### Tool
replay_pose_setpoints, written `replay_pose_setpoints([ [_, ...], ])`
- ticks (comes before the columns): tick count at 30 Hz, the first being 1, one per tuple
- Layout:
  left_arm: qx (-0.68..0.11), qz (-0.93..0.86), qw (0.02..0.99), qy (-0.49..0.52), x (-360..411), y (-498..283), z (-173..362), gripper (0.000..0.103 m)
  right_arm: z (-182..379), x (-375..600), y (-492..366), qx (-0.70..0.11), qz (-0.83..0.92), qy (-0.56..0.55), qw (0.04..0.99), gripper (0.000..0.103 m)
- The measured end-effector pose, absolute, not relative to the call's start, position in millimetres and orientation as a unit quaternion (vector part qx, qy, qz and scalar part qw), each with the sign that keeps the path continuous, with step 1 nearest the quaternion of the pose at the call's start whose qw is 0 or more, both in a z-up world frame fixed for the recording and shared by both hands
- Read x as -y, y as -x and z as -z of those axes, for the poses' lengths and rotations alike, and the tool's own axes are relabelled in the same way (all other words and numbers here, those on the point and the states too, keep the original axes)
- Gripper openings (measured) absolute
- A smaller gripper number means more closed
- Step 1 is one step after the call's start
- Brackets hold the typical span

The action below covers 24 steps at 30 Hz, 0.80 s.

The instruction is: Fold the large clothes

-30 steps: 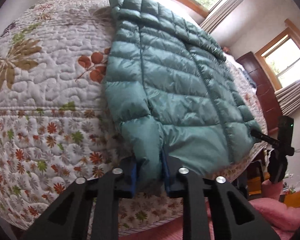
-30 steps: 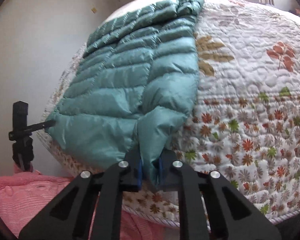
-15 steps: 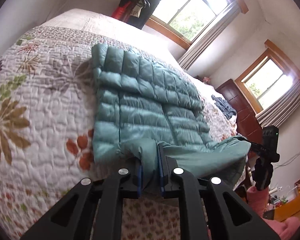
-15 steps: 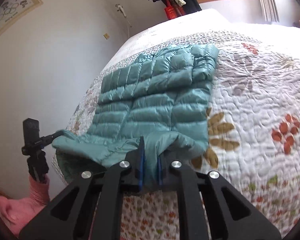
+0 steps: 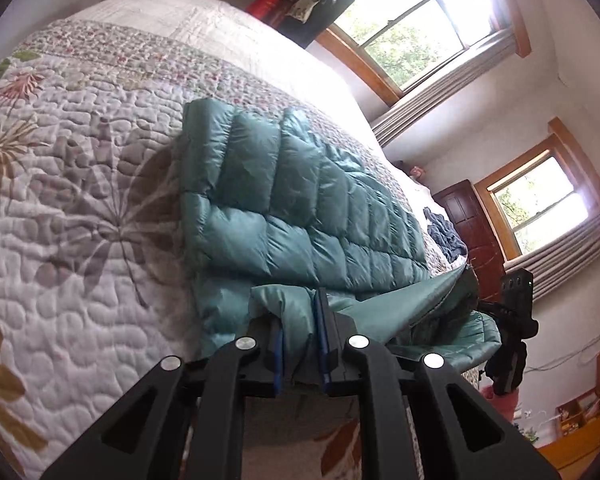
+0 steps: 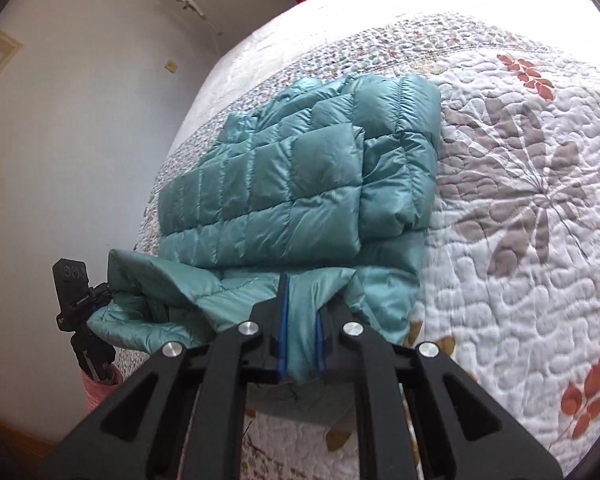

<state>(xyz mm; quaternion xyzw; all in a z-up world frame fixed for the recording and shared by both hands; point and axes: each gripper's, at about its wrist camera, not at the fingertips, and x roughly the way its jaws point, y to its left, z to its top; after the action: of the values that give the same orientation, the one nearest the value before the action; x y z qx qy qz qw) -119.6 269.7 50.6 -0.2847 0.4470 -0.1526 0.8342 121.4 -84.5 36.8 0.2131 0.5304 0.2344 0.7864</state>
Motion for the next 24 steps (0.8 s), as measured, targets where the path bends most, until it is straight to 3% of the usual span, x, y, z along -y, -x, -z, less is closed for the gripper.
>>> replay_pose_setpoints([
  [8, -0.466, 0.138, 0.812, 0.324, -288.5, 87.2, -22.7, 0.017, -13.2, 83.5, -159.4, -0.546, -0.219, -0.233, 0.774, 0.009],
  [11, -0.463, 0.141, 0.803, 0.349, -297.1, 88.5, -22.9, 0.019, -16.2, 89.3, -160.5, -0.536, -0.222, -0.244, 0.777, 0.015],
  [14, -0.437, 0.137, 0.813, 0.36, -310.5, 101.8, -38.7, 0.027, -25.6, 103.5, -154.0, -0.513, -0.222, -0.259, 0.788, 0.032],
  [16, -0.41, 0.12, 0.834, 0.349, -319.9, 113.3, -54.1, 0.047, -34.4, 114.3, -145.7, -0.495, -0.193, -0.248, 0.81, 0.068],
  [20, -0.391, 0.074, 0.875, 0.277, -321.3, 133.6, -69.0, 0.054, -44.5, 122.9, -134.5, -0.471, -0.187, -0.227, 0.832, 0.071],
  [24, -0.417, 0.08, 0.871, 0.248, -305.7, 134.3, -51.1, 0.058, -36.8, 108.6, -132.7, -0.489, -0.204, -0.194, 0.825, 0.082],
])
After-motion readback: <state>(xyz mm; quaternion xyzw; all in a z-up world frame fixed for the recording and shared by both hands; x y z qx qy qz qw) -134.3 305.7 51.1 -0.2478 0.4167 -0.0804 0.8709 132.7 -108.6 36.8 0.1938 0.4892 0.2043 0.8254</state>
